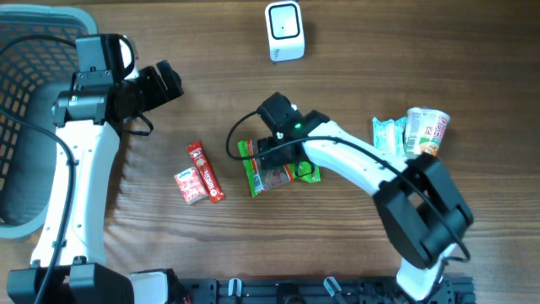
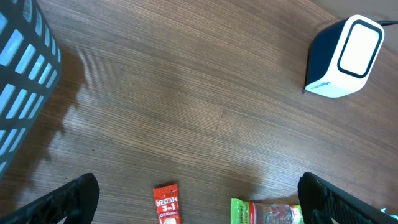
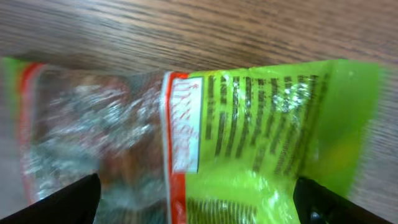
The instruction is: Scan the item barcode
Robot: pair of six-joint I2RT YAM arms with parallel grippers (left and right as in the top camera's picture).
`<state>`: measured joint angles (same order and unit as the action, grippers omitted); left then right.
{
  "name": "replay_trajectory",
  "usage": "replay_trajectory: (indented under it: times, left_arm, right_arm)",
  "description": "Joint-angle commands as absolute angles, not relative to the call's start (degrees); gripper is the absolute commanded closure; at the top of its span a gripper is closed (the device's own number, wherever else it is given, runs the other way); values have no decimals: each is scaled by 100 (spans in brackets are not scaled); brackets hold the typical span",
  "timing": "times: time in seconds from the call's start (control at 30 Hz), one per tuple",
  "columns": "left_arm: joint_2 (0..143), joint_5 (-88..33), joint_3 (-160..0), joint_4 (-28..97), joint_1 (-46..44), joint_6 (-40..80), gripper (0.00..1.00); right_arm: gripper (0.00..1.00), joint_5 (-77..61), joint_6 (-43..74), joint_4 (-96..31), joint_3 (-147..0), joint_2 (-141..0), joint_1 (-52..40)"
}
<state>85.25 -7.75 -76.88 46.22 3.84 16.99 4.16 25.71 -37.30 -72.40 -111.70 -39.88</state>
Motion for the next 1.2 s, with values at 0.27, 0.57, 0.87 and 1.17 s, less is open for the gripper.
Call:
replay_trajectory:
  times: [0.27, 0.57, 0.87, 1.17]
  left_arm:
    - [8486, -760, -7721, 4604, 425, 1627, 0]
    - [8486, -760, -7721, 4606, 425, 1627, 0]
    - [8486, -760, -7721, 4606, 425, 1627, 0]
    - [8486, -760, -7721, 4606, 425, 1627, 0]
  right_arm:
    - [80, -858, 2064, -3701, -7161, -11865, -3697]
    - [0, -1697, 1052, -4313, -7841, -10814, -3186]
    - [0, -541, 1428, -4637, -7336, -10624, -3197]
    - [0, -989, 1822, -3358, -6893, -11410, -3511]
